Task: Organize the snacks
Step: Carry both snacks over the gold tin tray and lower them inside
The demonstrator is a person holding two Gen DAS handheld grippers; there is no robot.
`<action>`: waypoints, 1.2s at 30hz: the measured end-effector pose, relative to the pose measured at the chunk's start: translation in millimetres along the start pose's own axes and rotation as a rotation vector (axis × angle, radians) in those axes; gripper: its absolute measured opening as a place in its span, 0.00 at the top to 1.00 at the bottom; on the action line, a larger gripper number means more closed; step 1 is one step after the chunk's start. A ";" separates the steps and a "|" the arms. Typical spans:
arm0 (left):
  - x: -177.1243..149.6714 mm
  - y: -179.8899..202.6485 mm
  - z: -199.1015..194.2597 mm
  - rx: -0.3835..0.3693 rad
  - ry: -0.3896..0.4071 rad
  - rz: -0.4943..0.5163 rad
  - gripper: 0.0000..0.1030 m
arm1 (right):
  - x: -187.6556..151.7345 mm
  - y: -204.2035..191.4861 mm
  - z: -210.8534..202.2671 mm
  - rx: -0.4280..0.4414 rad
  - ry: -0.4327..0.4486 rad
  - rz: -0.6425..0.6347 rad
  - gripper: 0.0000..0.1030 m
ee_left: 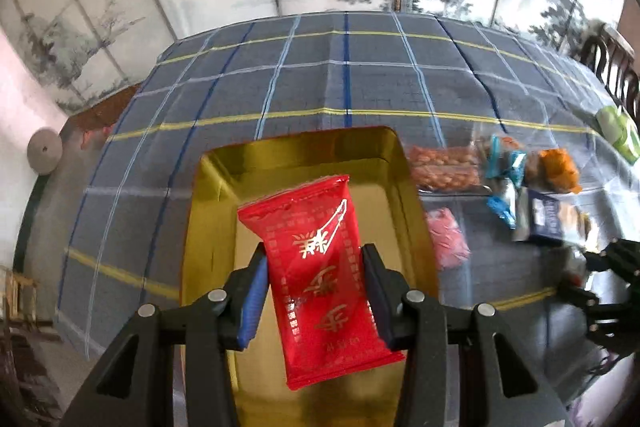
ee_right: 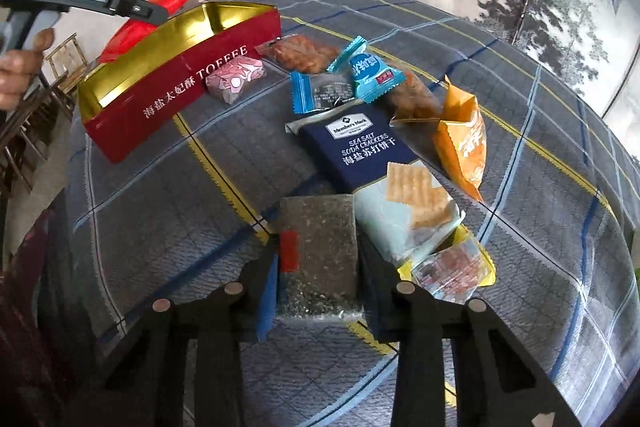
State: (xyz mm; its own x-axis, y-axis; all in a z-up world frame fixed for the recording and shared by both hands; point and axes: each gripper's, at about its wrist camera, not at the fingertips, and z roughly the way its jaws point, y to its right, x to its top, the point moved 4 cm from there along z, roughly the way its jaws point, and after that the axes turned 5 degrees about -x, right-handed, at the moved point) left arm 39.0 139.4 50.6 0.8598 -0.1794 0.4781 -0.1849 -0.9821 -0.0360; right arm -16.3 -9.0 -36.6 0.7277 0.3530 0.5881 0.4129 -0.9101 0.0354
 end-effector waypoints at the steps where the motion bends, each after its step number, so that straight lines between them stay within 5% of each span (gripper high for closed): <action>1: 2.6 -3.3 5.3 0.012 0.003 0.013 0.56 | -0.7 0.6 -0.8 -0.005 0.002 0.018 0.69; 14: 19.3 -48.0 77.6 0.050 -0.067 0.014 0.56 | -11.8 -5.5 -26.9 0.039 0.047 0.176 0.69; 29: 21.4 -59.1 86.6 0.010 -0.095 -0.034 0.53 | 21.1 -25.8 -36.1 0.079 0.104 0.183 0.69; 36: 22.5 -65.3 70.2 -0.023 -0.023 -0.062 0.45 | 70.3 -32.5 -46.0 0.173 0.184 0.224 0.69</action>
State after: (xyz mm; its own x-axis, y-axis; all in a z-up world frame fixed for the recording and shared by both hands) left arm 103.8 195.4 2.2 0.8805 -0.1202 0.4585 -0.1419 -0.9898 0.0131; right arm -3.7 35.3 40.7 0.7064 0.0894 0.7022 0.3526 -0.9046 -0.2396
